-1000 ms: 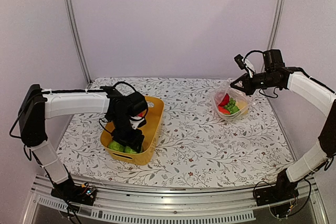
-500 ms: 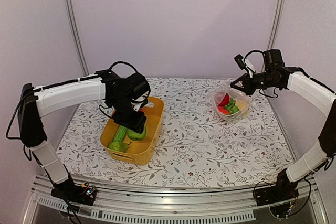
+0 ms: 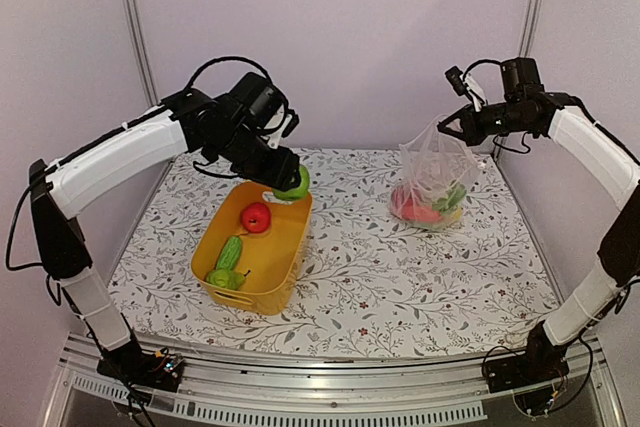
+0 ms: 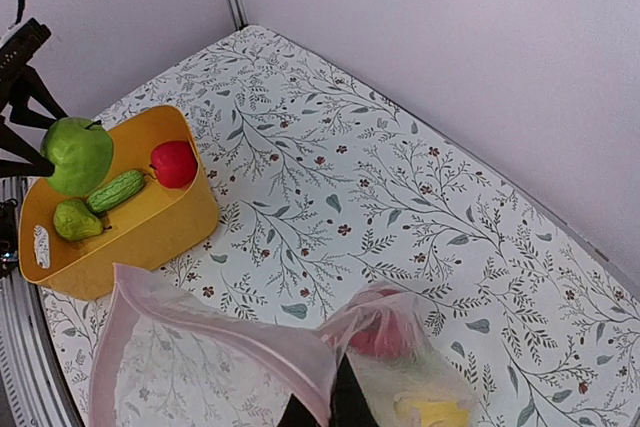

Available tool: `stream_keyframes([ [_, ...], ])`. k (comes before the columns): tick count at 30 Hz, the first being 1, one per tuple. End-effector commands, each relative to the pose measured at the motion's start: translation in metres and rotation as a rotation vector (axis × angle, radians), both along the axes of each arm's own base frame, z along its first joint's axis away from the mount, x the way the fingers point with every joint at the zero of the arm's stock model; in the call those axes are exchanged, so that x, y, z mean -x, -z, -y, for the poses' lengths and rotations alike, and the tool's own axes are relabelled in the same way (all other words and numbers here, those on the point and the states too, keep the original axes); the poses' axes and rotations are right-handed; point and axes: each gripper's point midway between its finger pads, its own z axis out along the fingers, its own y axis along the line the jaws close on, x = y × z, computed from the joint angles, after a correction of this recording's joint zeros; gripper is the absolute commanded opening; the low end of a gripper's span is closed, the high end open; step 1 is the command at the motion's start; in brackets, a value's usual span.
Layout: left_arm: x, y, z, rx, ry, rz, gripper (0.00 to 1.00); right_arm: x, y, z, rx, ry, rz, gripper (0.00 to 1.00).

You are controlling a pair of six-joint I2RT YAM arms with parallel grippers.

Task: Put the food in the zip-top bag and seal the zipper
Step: Place the fake fruit in the zipper food storage bag.

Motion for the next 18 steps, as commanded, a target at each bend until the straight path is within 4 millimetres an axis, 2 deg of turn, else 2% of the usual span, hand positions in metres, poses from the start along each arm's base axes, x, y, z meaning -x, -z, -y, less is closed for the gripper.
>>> stream_keyframes([
  [1, -0.016, -0.039, 0.041, 0.127, 0.106, 0.128, 0.49, 0.005, -0.005, -0.015, 0.034, -0.026, -0.034, 0.0],
  [6, 0.001, -0.078, 0.083, 0.271, 0.254, 0.235, 0.49, 0.008, 0.0, -0.026, 0.069, -0.036, -0.046, 0.0],
  [8, 0.015, -0.092, 0.099, 0.313, 0.312, 0.293, 0.48, 0.01, 0.002, -0.031, 0.077, -0.042, -0.051, 0.0],
  [12, 0.056, -0.122, 0.136, 0.455, 0.482, 0.4, 0.48, 0.01, 0.005, -0.037, 0.091, -0.045, -0.057, 0.0],
  [15, 0.079, -0.135, 0.156, 0.504, 0.567, 0.457, 0.49, 0.0, -0.005, -0.035, 0.099, -0.012, -0.039, 0.0],
  [18, 0.088, -0.142, 0.169, 0.527, 0.596, 0.474, 0.5, -0.014, -0.02, -0.028, 0.122, 0.051, 0.009, 0.0],
])
